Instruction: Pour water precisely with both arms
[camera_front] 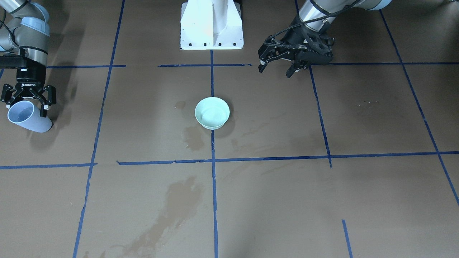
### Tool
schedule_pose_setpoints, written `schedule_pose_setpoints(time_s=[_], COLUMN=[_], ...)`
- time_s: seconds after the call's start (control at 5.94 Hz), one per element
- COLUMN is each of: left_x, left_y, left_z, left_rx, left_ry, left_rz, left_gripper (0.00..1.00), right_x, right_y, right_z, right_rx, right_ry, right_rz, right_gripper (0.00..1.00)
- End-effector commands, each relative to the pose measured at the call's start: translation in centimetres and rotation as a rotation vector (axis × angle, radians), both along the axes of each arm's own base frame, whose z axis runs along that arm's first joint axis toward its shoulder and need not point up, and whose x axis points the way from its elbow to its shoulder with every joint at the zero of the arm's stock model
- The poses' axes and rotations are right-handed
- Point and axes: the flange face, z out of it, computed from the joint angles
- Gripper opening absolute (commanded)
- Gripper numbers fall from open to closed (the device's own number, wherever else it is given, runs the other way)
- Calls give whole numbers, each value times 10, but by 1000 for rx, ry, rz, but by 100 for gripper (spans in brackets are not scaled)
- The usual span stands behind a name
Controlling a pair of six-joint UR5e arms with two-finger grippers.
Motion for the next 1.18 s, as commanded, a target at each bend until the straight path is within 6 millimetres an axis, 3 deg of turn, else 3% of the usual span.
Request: schedule_pose_setpoints(time_s=[0.0, 0.5, 0.84, 1.01], left_x=[-1, -1, -1, -5], left_y=[0, 1, 0, 3], left_z=[0, -1, -1, 7], left_rx=[1, 1, 1, -7], left_ry=[0, 1, 1, -9], left_rz=[-2, 0, -2, -2], left_gripper=[100, 100, 100, 100], right_x=[1, -11, -4, -2], right_y=[-6, -13, -21, -30], right_z=[-2, -7, -8, -14], right_rx=[-1, -2, -8, -12], right_ry=[3, -7, -3, 10], right_rz=[7, 0, 7, -6], right_gripper=[99, 98, 74, 45])
